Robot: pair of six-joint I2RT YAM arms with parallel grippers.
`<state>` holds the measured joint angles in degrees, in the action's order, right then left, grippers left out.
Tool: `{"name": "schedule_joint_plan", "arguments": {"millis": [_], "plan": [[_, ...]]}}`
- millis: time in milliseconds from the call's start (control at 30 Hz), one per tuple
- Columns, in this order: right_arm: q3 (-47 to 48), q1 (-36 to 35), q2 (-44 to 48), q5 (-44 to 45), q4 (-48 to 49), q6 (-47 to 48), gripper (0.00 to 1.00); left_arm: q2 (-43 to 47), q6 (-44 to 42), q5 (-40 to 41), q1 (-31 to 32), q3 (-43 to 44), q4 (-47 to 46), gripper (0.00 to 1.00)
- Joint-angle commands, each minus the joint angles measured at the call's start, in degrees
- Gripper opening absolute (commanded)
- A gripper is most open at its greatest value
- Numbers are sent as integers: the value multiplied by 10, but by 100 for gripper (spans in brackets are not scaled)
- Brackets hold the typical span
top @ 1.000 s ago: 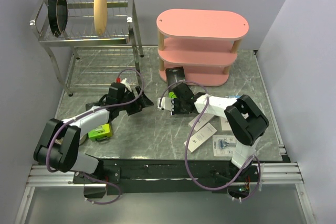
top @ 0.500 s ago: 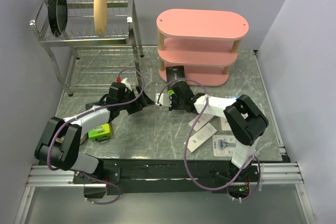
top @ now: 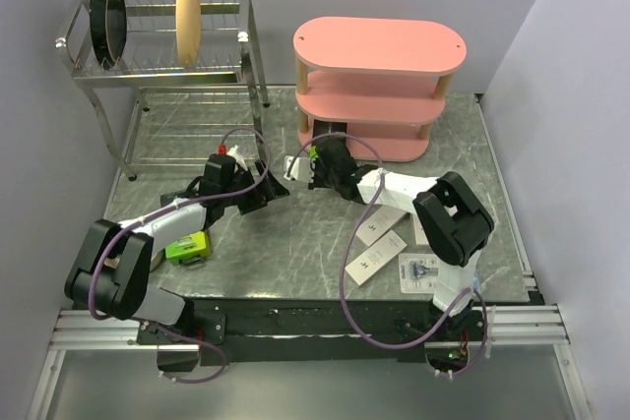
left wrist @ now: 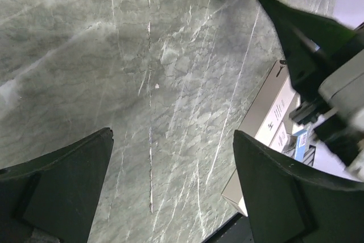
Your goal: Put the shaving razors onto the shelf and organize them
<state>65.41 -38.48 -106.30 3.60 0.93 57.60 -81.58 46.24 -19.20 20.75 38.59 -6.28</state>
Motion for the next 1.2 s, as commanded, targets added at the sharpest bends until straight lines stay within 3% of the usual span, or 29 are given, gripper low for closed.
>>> {"name": "schedule_joint_plan", "arguments": {"millis": [0,267,533,633,700,767,867,900,933,1000,1167], "plan": [[29,10,-19,51,58,16,0,15,4,0,-2,6,-22,91],[84,20,-61,90,50,20,0,12,7,-1,-2,7,-25,93],[74,21,-52,90,49,25,0,18,3,1,-2,10,-19,95],[58,22,-3,49,-2,4,0,27,-15,32,-2,52,52,99],[52,21,49,12,-24,-34,16,32,-36,70,-1,89,151,99],[60,22,94,-34,-99,-89,46,36,-72,82,-1,141,201,100],[77,21,133,-73,-179,-192,77,45,-119,97,-8,201,303,99],[96,19,139,-116,-207,-215,78,50,-127,108,-13,211,325,100],[105,16,144,-138,-242,-242,89,56,-139,124,-31,224,364,99],[119,7,153,-192,-257,-322,90,75,-149,158,-58,229,399,99],[184,-48,115,-222,-266,-448,90,91,-171,213,-195,227,463,99]]}}
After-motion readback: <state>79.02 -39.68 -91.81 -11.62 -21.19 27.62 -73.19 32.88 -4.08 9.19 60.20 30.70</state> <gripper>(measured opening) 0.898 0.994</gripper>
